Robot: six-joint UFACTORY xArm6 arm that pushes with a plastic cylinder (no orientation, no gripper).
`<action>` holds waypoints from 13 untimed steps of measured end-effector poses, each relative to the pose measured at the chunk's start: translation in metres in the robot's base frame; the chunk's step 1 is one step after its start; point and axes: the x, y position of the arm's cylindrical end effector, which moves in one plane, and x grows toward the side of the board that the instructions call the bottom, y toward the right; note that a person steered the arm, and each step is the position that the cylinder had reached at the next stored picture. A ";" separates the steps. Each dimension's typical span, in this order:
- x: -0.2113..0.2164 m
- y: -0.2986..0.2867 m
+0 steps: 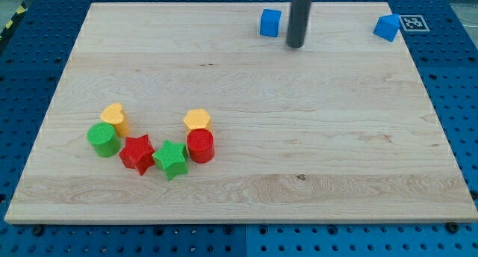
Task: Move the blue cube towards the top left to the yellow hexagon
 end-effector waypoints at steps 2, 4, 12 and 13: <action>-0.041 -0.037; -0.015 -0.172; 0.029 -0.207; 0.031 -0.194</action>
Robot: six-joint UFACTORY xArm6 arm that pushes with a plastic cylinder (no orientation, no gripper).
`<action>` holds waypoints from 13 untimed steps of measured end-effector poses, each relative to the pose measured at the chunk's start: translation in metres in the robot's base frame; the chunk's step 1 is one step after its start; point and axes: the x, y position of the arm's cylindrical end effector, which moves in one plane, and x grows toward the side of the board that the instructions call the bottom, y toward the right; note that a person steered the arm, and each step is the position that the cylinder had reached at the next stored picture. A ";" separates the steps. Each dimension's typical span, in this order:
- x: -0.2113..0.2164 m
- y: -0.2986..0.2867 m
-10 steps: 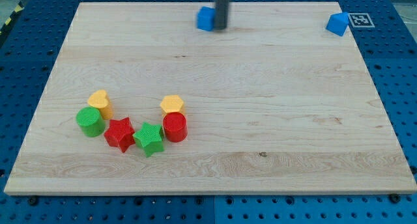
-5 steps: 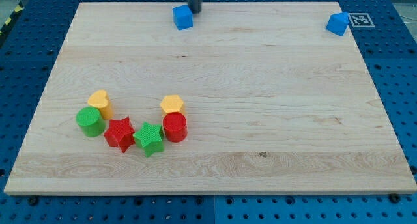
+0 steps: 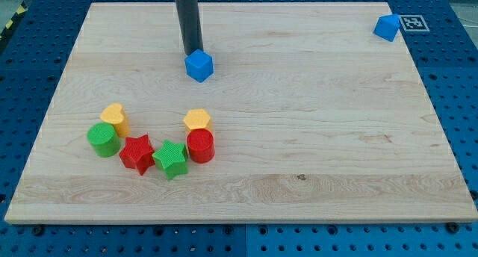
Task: Move the blue cube towards the top left to the yellow hexagon
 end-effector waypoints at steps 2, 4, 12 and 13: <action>0.068 -0.005; 0.034 0.008; 0.087 -0.011; 0.103 -0.020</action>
